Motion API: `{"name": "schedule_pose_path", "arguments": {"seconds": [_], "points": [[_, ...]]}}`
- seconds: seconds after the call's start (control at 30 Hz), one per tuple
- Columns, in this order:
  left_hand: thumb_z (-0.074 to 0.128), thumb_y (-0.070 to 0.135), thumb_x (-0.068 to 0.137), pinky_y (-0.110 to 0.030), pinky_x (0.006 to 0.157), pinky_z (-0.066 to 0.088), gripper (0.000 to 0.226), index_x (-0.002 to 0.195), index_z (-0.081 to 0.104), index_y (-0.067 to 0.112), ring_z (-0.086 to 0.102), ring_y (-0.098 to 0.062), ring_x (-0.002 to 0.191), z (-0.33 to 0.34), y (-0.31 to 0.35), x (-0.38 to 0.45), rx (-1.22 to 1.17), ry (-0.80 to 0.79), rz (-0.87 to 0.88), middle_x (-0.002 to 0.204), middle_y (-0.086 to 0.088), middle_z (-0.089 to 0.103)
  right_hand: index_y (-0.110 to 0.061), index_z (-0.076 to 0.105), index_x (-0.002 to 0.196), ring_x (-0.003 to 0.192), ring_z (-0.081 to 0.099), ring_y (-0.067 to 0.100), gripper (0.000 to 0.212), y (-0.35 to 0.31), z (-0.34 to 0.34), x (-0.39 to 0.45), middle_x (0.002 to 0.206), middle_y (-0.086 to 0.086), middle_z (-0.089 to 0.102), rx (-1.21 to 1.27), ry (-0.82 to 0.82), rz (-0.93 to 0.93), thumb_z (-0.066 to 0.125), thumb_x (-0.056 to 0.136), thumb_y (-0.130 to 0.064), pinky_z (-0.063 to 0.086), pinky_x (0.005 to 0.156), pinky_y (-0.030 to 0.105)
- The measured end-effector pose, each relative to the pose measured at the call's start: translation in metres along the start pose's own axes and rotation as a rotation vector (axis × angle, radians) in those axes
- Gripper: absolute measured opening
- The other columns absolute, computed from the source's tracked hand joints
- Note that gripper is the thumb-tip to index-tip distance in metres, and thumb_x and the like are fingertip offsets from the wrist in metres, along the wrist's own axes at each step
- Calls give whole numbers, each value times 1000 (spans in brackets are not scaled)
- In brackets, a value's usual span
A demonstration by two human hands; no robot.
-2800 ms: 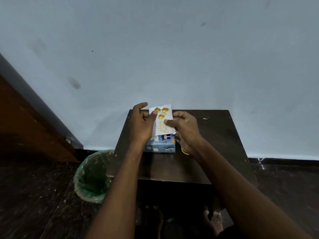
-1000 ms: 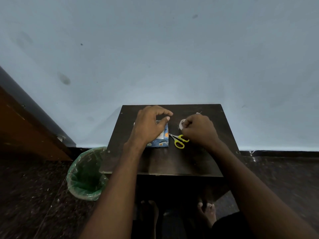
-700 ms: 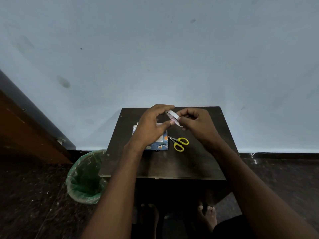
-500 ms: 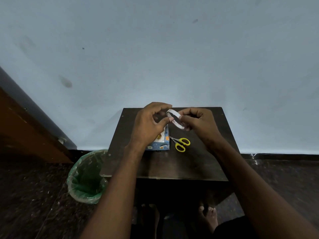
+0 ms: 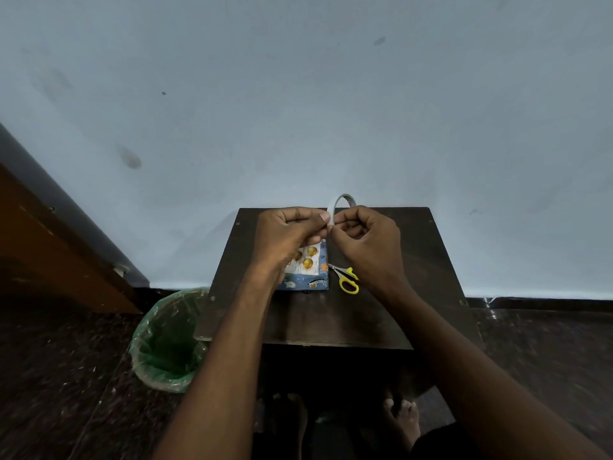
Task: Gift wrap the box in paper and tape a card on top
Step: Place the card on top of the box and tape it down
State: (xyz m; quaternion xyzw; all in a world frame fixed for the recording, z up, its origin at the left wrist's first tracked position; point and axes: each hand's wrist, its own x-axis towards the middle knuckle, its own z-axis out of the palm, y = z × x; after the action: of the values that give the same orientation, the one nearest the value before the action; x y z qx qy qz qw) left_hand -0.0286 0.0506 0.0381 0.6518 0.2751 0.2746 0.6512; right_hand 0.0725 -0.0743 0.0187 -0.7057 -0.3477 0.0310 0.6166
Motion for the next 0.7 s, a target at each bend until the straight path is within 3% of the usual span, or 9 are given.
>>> {"name": "schedule_pose_path", "arguments": {"seconds": [0.27,0.4,0.5,0.63,0.7], "points": [[88,16,87,-29,77,65,17,101,83,9,81,-24,86,1,2,-3,70,-2,141,87,-8,82,-13,77,91,62,65,3,7,0,0,0,75,-8,74,-5,31,-22,82,86,-14,49,59,16],[86,10,89,-26,72,64,14,102,83,7,80,-17,75,0,1,-2,180,39,227,81,-4,82,-13,77,90,62,64,2,10,-1,-1,0,75,-9,73,-27,24,-36,84,84,-14,49,60,17],[81,10,94,-34,70,66,5,98,83,11,78,-16,69,-1,-2,0,304,91,300,75,1,79,-14,76,87,63,65,3,15,-3,0,-1,74,-8,73,-45,-10,-44,88,80,-13,50,61,16],[75,12,97,-41,69,66,7,95,79,18,76,-13,71,-3,-8,1,445,93,382,77,7,76,-17,75,84,66,69,9,16,-3,0,-1,73,-7,72,-46,-72,-39,89,80,-22,55,62,26],[74,15,98,-42,67,62,8,94,78,20,74,-13,76,-6,-9,1,490,93,424,81,9,76,-17,73,81,64,66,9,20,-3,2,-3,72,-8,71,-72,-8,-74,87,84,-31,52,60,23]]}}
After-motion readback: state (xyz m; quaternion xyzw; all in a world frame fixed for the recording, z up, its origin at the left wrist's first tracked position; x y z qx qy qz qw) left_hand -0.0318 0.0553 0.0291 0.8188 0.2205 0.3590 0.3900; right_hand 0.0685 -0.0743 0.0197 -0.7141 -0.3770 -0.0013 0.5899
